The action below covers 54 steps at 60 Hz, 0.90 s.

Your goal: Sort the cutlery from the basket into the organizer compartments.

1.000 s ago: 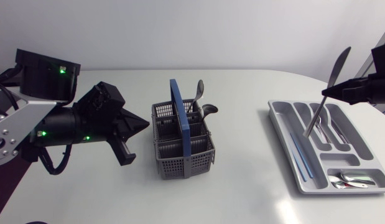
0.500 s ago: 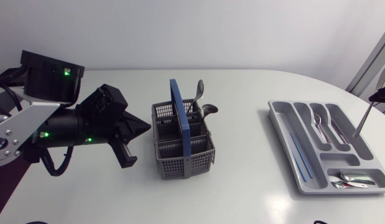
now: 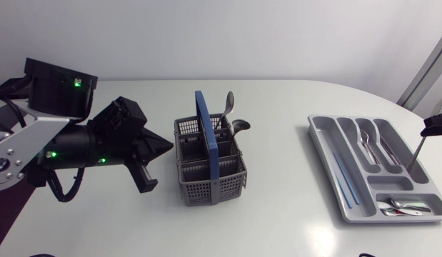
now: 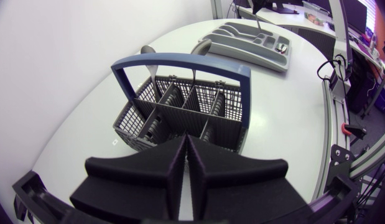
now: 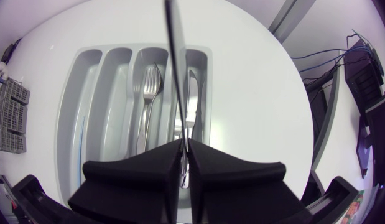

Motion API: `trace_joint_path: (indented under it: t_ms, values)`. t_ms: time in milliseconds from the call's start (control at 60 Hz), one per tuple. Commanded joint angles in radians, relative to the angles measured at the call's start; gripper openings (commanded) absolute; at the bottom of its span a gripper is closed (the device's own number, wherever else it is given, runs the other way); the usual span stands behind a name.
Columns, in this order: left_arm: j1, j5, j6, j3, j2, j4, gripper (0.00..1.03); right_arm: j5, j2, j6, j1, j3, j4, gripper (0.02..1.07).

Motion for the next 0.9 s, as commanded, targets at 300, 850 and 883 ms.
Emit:
trace_joint_path:
  t_ms: [300,850,883]
  values:
    - [-0.012,-0.003,-0.002,0.02,0.014,-0.006,0.06,0.075,0.14,-0.012,0.058,0.065,-0.04,0.08]
    - [-0.008,-0.004,-0.002,0.011,-0.006,-0.017,0.06,0.132,0.179,0.095,0.102,0.057,0.107,0.4]
    - [-0.006,-0.004,-0.002,0.011,-0.009,-0.017,0.06,0.132,0.162,0.097,0.102,0.049,0.114,0.44]
